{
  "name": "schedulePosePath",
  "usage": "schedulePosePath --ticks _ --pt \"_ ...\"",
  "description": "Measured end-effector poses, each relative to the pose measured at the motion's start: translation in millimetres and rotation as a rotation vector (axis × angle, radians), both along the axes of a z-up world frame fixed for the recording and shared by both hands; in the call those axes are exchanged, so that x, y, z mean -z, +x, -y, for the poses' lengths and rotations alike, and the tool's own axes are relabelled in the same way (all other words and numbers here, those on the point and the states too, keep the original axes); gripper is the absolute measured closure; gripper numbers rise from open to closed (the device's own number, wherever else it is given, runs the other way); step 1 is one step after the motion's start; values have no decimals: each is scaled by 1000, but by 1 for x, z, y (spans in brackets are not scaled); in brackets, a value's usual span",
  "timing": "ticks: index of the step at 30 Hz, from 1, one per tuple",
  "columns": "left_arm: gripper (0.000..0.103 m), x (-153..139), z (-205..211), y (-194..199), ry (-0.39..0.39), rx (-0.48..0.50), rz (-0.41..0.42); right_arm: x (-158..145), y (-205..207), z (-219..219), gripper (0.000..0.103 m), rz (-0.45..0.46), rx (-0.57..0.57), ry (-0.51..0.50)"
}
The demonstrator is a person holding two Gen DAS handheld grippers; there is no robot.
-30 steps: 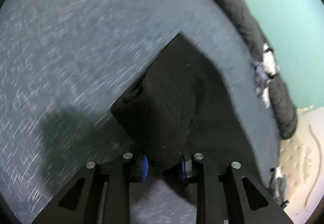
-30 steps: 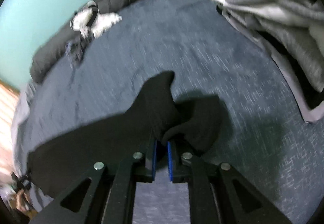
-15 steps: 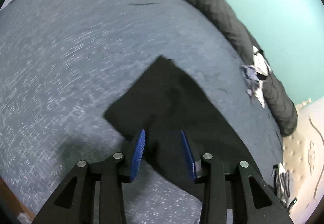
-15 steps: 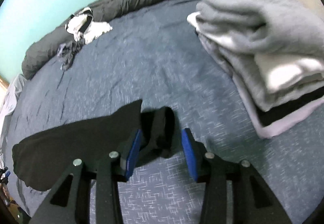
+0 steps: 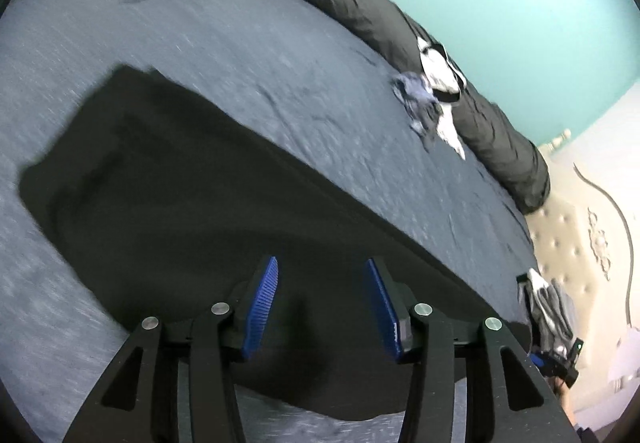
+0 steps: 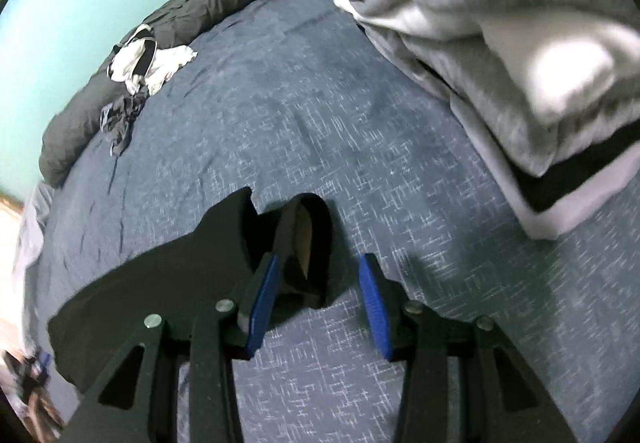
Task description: Fold clothes
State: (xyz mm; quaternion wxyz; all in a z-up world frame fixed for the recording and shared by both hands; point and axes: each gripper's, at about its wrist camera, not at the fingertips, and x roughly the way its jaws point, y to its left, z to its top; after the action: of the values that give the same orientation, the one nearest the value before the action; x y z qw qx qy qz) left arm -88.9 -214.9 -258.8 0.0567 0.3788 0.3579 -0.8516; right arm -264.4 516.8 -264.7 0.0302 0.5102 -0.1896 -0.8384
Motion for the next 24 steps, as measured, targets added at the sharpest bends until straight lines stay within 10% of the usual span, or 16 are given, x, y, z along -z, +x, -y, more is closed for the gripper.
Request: schedulePosePath --ticks 11,24 --pt "53 36 -43 -19 9 77 7 5 -1 19 94 1 -171 -23" --pt "53 34 -49 -18 19 98 -8 22 24 28 94 158 -258 112"
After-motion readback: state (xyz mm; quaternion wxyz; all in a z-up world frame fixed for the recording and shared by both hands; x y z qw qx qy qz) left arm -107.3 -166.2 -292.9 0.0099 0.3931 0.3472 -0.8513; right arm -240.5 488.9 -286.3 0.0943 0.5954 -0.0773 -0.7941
